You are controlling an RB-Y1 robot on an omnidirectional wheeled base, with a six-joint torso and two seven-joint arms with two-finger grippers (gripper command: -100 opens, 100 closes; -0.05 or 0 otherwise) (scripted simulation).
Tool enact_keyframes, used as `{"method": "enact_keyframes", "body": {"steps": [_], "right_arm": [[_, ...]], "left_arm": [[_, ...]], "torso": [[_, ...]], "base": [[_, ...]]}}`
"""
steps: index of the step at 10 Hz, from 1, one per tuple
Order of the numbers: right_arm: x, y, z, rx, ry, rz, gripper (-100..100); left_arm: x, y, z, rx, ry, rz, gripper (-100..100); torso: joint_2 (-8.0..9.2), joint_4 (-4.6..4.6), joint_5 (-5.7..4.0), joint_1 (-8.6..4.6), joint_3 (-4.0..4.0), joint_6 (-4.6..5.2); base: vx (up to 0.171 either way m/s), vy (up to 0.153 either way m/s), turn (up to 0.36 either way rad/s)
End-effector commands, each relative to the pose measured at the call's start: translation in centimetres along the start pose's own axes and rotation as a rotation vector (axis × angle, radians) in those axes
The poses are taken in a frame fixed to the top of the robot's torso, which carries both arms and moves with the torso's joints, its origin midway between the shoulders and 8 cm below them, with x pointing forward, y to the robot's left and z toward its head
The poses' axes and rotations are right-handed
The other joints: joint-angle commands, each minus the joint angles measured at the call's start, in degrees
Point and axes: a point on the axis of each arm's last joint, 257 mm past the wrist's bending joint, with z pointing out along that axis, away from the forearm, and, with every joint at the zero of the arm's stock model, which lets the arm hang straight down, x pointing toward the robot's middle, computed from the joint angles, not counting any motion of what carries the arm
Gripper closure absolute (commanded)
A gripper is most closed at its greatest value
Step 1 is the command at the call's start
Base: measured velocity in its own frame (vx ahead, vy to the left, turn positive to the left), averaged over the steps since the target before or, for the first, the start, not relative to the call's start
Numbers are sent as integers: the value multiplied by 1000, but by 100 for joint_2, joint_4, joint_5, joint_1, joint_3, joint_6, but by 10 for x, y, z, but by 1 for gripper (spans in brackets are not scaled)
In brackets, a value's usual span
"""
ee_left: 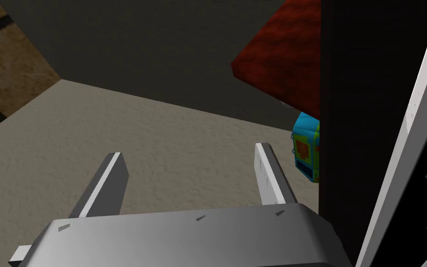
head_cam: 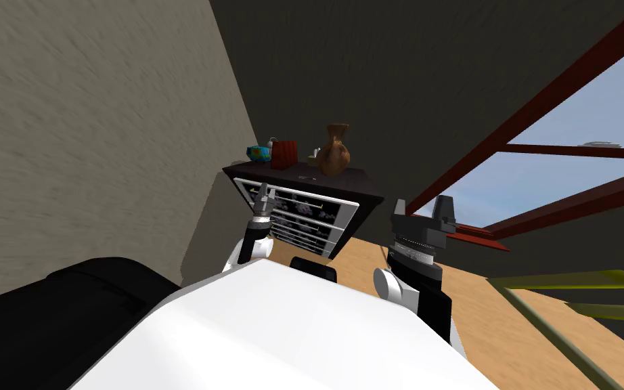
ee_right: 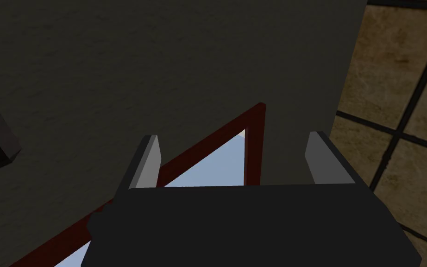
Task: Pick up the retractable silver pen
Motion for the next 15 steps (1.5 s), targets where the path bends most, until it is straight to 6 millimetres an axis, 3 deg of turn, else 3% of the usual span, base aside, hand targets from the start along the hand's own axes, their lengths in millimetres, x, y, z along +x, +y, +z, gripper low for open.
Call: {"method": "enact_keyframes", "body": {"steps": [1,5,8,9,10,11,12,13,14,15], "right_arm": [[0,0,0,0,0,0,0],[0,0,0,0,0,0,0],[0,0,0,0,0,0,0],[0,0,0,0,0,0,0],[0,0,0,0,0,0,0],[0,0,0,0,0,0,0],[0,0,0,0,0,0,0],[0,0,0,0,0,0,0],[0,0,0,0,0,0,0],[0,0,0,0,0,0,0]], "left_arm": [[7,1,5,4,46,10,-100],[29,16,32,-8,148,16,-100],[37,15,49,7,166,6,-100],[42,24,58,-14,178,2,-100],[44,19,63,3,179,-2,-100],[47,31,70,-30,188,-5,-100],[51,23,78,-4,190,-11,-100],[54,36,85,-38,196,-14,-100],[58,27,94,-14,199,-21,-100],[61,43,100,-55,203,-25,-100]], "torso": [[0,0,0,0,0,0],[9,2,12,54,5,-1],[9,2,12,49,5,-1],[8,2,9,36,5,0],[11,2,10,43,6,-1],[8,2,10,39,5,1],[7,1,11,46,4,-2],[7,1,9,36,4,1],[13,2,10,42,7,-1],[10,2,10,38,6,1]], "base": [[-11,37,77],[-28,121,122],[-23,112,65],[-31,109,124],[-15,101,61],[-14,119,147],[-13,92,47],[-37,113,106],[-18,103,64],[17,125,127]]}}
